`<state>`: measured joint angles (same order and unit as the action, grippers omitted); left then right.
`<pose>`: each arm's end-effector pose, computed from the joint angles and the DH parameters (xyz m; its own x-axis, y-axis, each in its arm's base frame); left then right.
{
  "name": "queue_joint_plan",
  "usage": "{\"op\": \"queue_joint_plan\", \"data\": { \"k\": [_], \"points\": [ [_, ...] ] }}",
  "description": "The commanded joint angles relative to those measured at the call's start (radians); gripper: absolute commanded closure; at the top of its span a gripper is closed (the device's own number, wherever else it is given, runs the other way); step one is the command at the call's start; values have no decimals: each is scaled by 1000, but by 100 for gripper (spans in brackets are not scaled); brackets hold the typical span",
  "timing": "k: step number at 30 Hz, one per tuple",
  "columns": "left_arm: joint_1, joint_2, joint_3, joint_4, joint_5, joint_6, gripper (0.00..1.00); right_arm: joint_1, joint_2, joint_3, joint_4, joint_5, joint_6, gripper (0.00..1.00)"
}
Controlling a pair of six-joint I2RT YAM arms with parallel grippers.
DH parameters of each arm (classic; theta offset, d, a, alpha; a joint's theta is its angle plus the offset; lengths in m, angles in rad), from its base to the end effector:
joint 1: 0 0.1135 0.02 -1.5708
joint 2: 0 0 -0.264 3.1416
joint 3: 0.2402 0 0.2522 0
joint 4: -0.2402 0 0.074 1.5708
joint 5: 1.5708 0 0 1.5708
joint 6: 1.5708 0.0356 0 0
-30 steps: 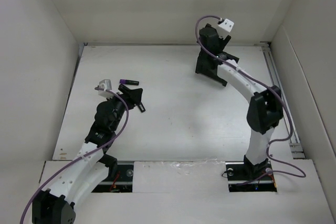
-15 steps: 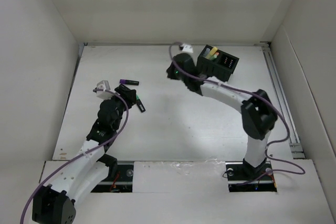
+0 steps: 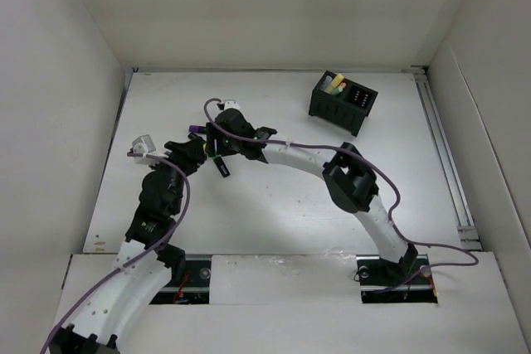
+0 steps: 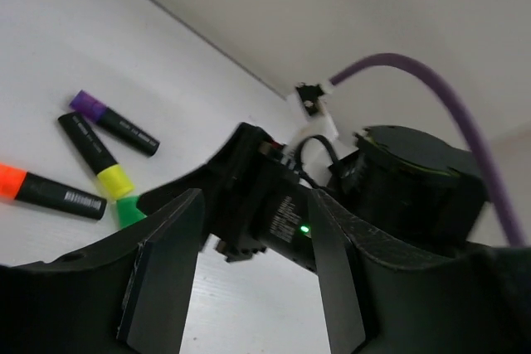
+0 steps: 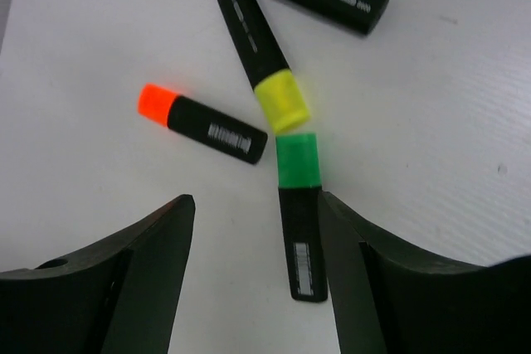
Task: Sort the stationery into containers
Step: Pick up the pen from the center of the board.
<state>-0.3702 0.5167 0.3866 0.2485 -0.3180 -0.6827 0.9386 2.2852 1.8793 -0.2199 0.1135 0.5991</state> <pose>0.1422 -0.0432 0.2844 0.0512 -0.6627 -0.7471 0.1115 0.7472 -0.6551 0.3167 0.4255 0.2073 -0.7072 -0.0174 -0.7068 -0.4220 0.8125 0.4022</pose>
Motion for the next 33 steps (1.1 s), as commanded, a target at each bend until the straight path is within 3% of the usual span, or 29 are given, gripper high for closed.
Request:
{"op": "queue_joint_plan", "data": {
  "k": [1,8,17,19,24,26,33],
  "points": [
    [7,-84,-9,37,19,-3,50,16,78,138,-108,84,-7,33],
    [7,-127,0,17,65,6,49,16,207,311,-220,137,-7,33],
    [7,-138,5,15,80,-3,48,45,281,365,-266,146,-7,34],
    [7,-138,14,15,89,-3,48,55,264,338,-280,170,-7,43],
    [7,-138,14,15,89,-3,48,55,234,268,-286,247,11,52],
    [7,-138,14,15,102,-3,48,55,209,241,-295,311,21,61],
    [7,-129,5,26,123,-3,47,55,67,5,-259,396,54,81]
  ]
}}
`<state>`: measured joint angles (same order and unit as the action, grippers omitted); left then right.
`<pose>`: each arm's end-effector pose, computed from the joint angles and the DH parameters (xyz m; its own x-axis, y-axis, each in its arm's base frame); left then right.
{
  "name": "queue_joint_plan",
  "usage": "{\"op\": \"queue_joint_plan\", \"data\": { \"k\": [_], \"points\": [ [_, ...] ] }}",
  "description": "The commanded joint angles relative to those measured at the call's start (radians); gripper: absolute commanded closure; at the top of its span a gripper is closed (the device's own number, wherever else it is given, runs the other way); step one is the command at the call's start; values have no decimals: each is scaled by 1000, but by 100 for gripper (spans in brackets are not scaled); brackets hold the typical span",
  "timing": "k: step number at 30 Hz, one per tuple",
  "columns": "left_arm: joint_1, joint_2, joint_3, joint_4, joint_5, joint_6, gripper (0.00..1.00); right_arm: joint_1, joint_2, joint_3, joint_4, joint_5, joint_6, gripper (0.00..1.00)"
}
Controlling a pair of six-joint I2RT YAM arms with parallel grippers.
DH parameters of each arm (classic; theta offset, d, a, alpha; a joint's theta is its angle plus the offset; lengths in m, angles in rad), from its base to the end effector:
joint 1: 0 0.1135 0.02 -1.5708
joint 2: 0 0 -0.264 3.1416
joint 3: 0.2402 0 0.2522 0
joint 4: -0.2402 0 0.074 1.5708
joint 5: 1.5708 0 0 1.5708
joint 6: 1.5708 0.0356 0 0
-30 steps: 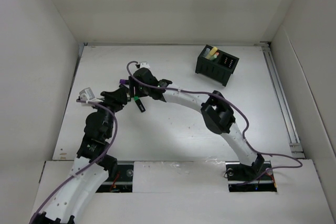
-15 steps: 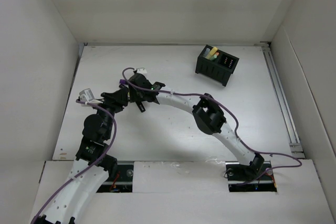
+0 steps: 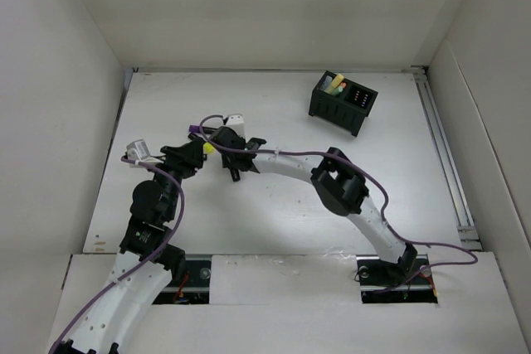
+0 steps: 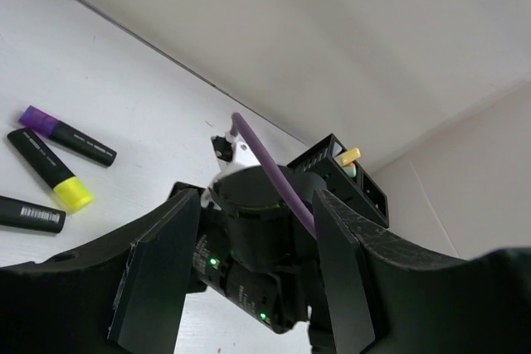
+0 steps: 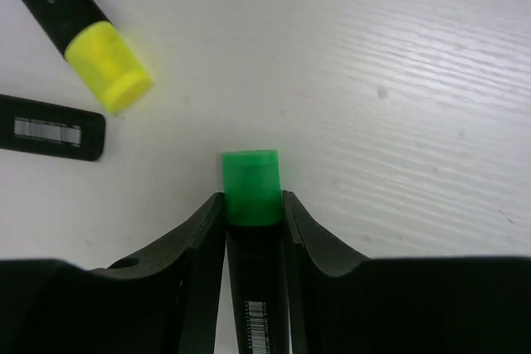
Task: Sort the stationery into containers
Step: Pick up the pen from the center of the board, then place the pen in the storage box.
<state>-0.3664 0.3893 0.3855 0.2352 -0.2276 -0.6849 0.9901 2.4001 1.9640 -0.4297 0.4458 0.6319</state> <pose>0.1212 -0.0379 0.2977 0.0748 -0.6888 -0.7211 0.2470 0.7134 -0.6558 0.3041 0.4354 0.1619 -0.6922 -0.0834 -0.7169 -0.2382 0.9640 0.1178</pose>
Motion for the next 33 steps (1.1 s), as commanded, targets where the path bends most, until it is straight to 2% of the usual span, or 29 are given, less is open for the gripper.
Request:
{"op": "queue_joint_plan", "data": {
  "k": [1,4,10,13,16,20,25,33],
  "points": [
    [3,-1,6,49,33,-1,47,4,-96,-141,-14,50,22,82],
    [3,26,-4,49,22,-1,47,-33,-171,-223,38,-11,46,83],
    [3,72,-5,85,57,-1,47,-157,-455,-390,150,-65,77,84],
    [3,124,4,96,121,-1,47,-280,-580,-444,173,-24,100,84],
    [3,183,16,122,152,12,47,-411,-674,-501,216,126,112,86],
    [3,247,39,131,209,12,45,-601,-684,-491,236,296,124,87],
    [3,257,30,156,231,12,45,-717,-647,-455,291,395,115,88],
    [3,257,30,156,217,12,44,-784,-494,-337,338,516,-37,88]
  ]
}}
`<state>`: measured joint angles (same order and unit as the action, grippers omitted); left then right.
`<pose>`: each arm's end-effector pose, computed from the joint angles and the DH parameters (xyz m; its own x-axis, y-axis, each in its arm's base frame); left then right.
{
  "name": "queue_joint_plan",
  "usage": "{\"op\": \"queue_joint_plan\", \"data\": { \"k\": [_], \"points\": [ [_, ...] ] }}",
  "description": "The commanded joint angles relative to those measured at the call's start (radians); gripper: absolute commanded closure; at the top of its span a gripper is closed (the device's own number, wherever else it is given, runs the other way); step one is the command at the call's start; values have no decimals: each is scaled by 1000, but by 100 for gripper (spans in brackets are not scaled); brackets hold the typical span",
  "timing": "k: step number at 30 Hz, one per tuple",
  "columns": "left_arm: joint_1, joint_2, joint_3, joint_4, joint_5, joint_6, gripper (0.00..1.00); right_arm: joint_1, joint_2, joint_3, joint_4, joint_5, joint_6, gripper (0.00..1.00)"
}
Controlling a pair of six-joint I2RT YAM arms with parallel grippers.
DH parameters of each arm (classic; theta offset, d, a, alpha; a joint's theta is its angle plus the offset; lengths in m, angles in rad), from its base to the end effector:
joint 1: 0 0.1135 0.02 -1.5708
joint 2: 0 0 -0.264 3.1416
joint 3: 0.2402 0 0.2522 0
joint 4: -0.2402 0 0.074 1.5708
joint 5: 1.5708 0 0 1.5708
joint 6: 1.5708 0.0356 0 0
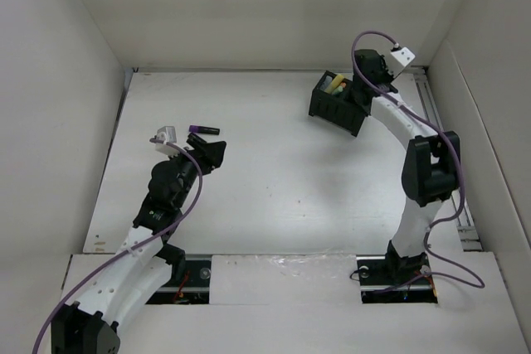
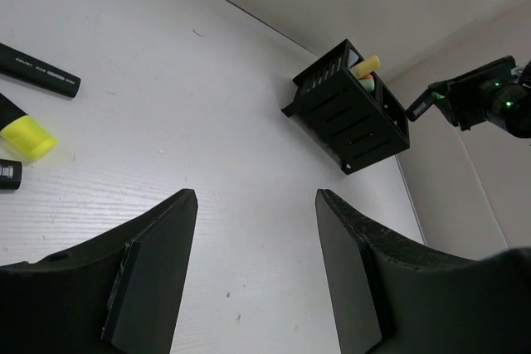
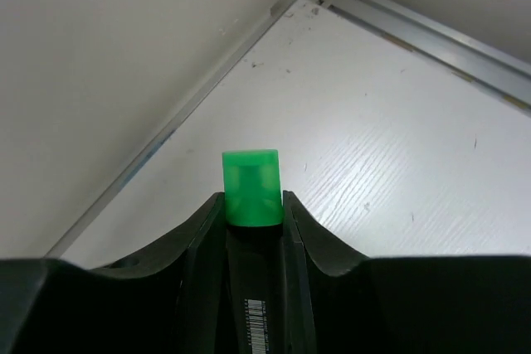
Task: Sort the stationery into containers
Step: Place the pen in the storage box.
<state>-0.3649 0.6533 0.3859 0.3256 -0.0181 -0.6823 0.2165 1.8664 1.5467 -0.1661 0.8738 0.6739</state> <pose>0.1608 -0.0607 0.2735 -0.1722 -0.6091 -0.7742 0.2981 0.7168 -0.6303 0.4297 0.0666 0.3008 -0.0291 0.4037 -0.9144 0.6943 0.6663 0.2721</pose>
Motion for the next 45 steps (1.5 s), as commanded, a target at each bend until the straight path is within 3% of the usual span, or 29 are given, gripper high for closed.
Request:
{"op": "queue_joint_plan", "data": {
  "k": [1,8,13,26,37,42,44,45],
  "points": [
    [1,3,30,66,7,9,44,-11,51,90,74,100,-88,88],
    [1,14,31,67,-2,9,44,10,99,121,108,125,-125,88],
    [1,14,41,58,3,9,44,49,143,136,171,226,-210,88],
    [1,3,44,39,-14,9,44,110,165,87,201,292,-200,83],
    [1,3,28,52,-28,9,44,92,183,90,226,320,-246,83],
    [1,3,38,43,-6,9,44,104,194,78,226,329,-246,72],
    [1,3,38,43,-31,9,44,104,183,78,226,320,-237,64],
    [1,3,38,43,-31,9,44,116,171,78,226,320,-228,54]
  ]
}}
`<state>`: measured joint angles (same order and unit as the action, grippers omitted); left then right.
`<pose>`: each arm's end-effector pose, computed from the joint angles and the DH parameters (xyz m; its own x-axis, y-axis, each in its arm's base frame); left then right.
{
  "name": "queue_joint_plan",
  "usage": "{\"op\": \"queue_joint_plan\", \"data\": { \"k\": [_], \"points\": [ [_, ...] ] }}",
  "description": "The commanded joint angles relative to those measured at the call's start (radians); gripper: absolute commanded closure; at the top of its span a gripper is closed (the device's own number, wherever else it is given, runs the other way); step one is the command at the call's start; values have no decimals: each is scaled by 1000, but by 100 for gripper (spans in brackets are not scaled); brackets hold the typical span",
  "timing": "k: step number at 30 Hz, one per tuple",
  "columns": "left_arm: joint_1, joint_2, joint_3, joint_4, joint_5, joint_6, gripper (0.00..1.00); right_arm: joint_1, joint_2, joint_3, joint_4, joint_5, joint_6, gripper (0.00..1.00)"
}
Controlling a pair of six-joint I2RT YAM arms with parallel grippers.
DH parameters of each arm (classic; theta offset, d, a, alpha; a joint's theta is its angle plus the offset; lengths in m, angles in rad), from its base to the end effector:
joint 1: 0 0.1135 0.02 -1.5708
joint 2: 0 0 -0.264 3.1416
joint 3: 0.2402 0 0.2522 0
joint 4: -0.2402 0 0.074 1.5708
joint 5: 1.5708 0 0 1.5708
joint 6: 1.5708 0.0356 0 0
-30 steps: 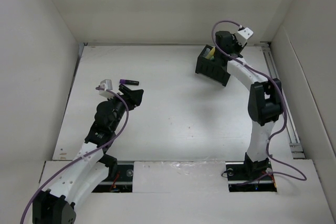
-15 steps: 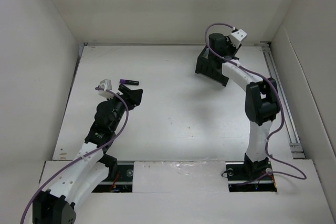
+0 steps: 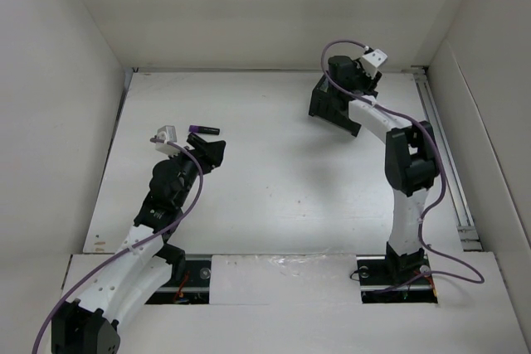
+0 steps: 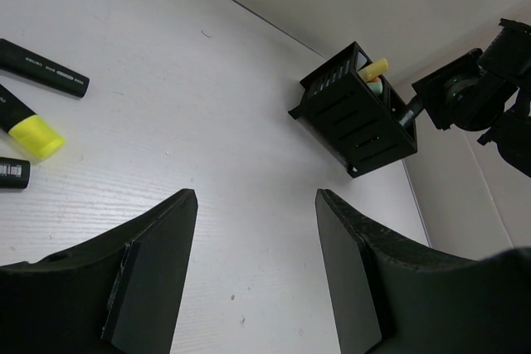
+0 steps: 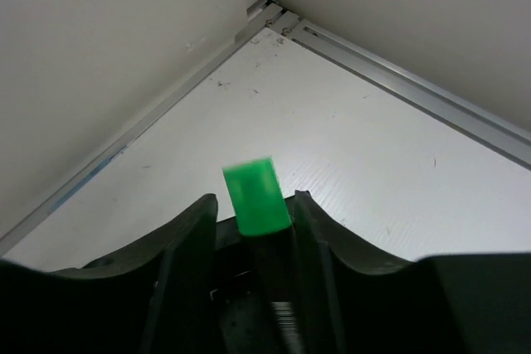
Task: Sort the stationery into containers
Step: Place the pen in the storage box.
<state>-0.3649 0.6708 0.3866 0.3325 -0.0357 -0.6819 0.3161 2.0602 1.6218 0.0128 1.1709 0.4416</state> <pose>0.1636 -0.0611 0.2718 -0.1688 -0.6098 -0.7744 0.2795 0.7238 -0.6309 0.4582 0.1154 0.2606 -0.0657 0.1536 -0.9860 0.7792 0.6252 0.0455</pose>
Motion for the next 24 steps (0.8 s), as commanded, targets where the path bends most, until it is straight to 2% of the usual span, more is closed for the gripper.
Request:
{"op": "queue_joint_plan", "data": {
  "k": [1,5,10,12,14,15,16,18,20,24],
  "points": [
    [1,-4,37,36,-13,8,44,17,-32,-6,47,22,5,51],
    [1,-4,46,36,-24,8,44,50,-101,-30,47,12,25,38],
    [1,21,47,14,-47,8,44,107,-216,-98,23,-60,80,36],
    [1,30,47,4,-100,8,44,132,-297,-141,0,-115,150,39],
    [1,52,47,3,-148,8,45,173,-384,-238,-1,-245,196,48],
    [1,74,47,-18,-171,-1,45,185,-408,-270,-1,-296,248,67],
    [1,88,47,-29,-202,-1,47,198,-429,-305,-1,-412,276,79],
    [1,121,69,-47,-237,-10,51,219,-460,-400,9,-541,333,100],
    [1,173,96,-85,-308,-19,55,253,-472,-454,48,-705,333,100],
    [1,269,155,-133,-334,-39,58,311,-417,-510,124,-778,307,100]
  ]
}}
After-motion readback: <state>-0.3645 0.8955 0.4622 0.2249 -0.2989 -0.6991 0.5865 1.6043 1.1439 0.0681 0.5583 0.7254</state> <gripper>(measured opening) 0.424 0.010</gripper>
